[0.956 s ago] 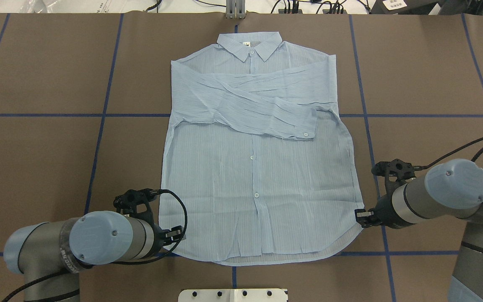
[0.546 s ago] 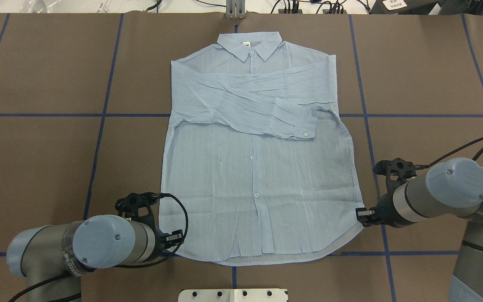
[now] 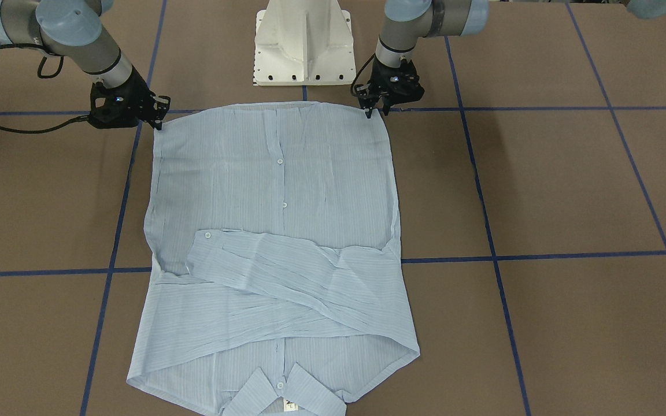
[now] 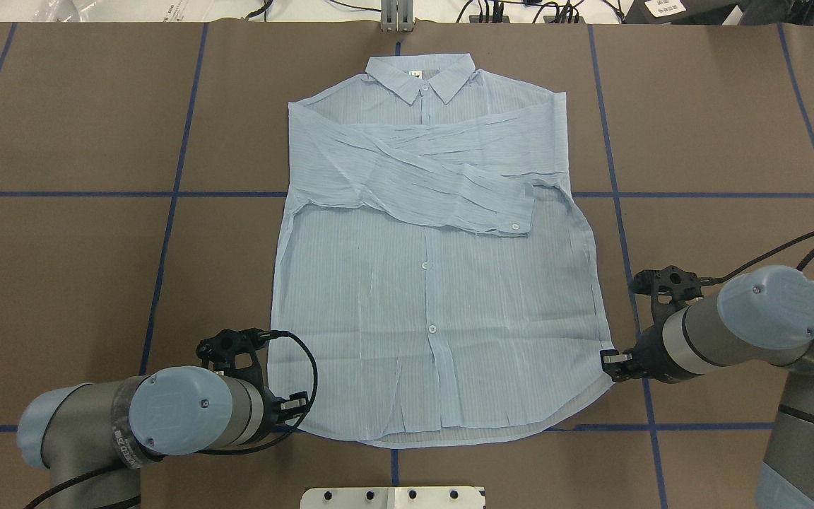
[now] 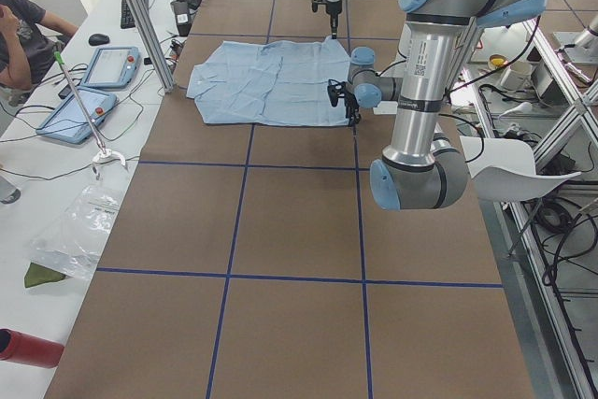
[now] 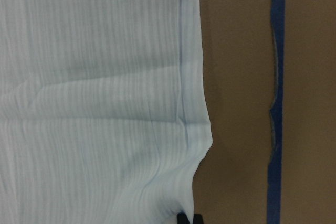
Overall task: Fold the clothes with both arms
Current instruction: 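Move the left gripper to the other hem corner nearest the robot and grasp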
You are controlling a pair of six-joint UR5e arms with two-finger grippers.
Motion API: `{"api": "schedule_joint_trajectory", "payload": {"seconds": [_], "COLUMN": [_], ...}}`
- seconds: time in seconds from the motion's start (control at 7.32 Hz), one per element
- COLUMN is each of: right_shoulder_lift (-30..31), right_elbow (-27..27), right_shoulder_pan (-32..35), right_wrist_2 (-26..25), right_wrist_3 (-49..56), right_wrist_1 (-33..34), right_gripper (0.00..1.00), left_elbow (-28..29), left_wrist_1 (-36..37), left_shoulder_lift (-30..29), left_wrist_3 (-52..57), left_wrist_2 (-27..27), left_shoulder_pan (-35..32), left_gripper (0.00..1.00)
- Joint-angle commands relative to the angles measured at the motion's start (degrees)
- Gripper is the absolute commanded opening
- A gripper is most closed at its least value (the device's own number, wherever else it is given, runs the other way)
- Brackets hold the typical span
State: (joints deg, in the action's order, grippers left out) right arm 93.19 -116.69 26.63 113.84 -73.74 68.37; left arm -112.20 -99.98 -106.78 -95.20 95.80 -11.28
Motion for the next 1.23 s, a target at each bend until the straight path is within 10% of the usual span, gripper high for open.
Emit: {"api": "schedule_joint_trajectory", "payload": {"seconds": [0.0, 0.55, 1.09], "right_shoulder_lift": [0.06, 0.06, -0.2], "right_elbow": [0.06, -0.11, -0.2], "right_shoulder_pan": [0.01, 0.27, 5.0], "right_wrist_2": [0.06, 0.06, 4.53], "right_wrist_3": [0.0, 0.0, 0.35], "right_wrist_1": [0.0, 0.09, 0.0], "right_gripper": [0.0, 0.0, 0.0], "left_elbow": [0.05, -0.04, -3.02], "left_wrist_1": [0.05, 0.05, 0.4], "left_shoulder_lift": [0.08, 0.0, -0.18], "left_wrist_3": [0.02, 0.02, 3.77], "left_wrist_2": [0.0, -0.18, 0.35], "left_shoulder_pan": [0.03, 0.03, -2.69], "left_gripper": [0.4, 0.0, 0.0]}}
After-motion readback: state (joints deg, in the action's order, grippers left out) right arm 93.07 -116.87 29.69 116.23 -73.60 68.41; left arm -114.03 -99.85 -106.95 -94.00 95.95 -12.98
